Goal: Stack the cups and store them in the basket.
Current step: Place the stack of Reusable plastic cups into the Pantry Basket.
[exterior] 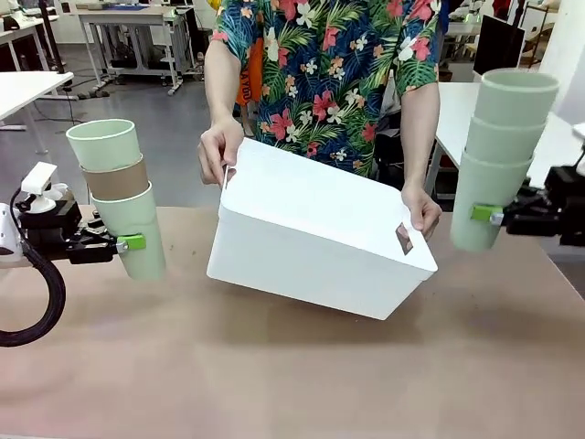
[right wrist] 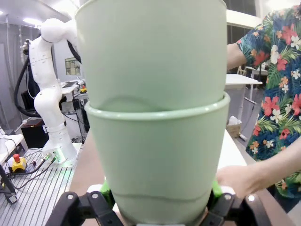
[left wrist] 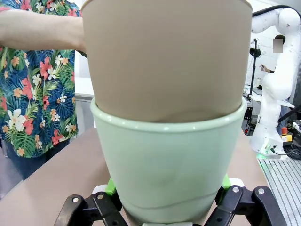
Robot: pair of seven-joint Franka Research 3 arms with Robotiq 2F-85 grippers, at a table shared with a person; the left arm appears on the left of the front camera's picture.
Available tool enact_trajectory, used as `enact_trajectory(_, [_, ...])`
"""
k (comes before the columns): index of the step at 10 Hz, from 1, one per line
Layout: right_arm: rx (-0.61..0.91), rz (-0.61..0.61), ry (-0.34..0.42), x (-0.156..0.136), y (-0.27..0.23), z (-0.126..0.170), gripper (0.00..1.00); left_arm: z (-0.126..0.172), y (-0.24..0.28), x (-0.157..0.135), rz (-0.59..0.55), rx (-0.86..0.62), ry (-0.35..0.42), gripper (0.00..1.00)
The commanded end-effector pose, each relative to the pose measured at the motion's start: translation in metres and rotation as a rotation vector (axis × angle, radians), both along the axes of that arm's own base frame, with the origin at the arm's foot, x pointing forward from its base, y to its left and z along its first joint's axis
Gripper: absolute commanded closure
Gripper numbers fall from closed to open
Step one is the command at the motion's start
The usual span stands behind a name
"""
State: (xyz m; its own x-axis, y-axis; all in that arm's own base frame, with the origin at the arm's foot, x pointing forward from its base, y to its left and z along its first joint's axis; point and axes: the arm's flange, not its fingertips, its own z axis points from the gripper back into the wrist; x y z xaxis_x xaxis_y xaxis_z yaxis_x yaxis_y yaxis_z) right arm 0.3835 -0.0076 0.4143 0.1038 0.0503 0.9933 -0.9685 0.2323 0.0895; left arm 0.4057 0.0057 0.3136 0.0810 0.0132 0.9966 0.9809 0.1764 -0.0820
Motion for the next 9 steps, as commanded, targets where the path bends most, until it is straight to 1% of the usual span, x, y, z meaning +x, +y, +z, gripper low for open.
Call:
enact_trajectory(1, [-0.074,-0.043,0.048,0.001,0.026,0.037,0.15,0.005,0.000,0.000,-0.001,-0.003,-0.010,0.13])
enact_trajectory(3, [-0.176,-0.045,0.065,0.003,0.060,0.068,0.15,0.005,0.000,0.000,-0.001,-0.003,-0.010,0.13])
enact_trajectory(4, [-0.237,-0.038,0.059,0.004,0.081,0.082,0.15,0.005,0.000,0.000,-0.001,-0.003,-0.010,0.13])
enact_trajectory(6, [-0.345,-0.016,0.075,0.013,0.121,0.087,0.15,0.005,0.000,0.000,-0.001,-0.003,-0.010,0.13])
enact_trajectory(7, [-0.400,-0.006,0.085,0.016,0.139,0.086,0.15,0.005,0.000,0.000,-0.001,-0.003,-0.010,0.13])
enact_trajectory(9, [-0.489,-0.015,0.080,0.018,0.170,0.081,0.15,0.005,0.000,0.000,-0.001,-0.003,-0.010,0.13])
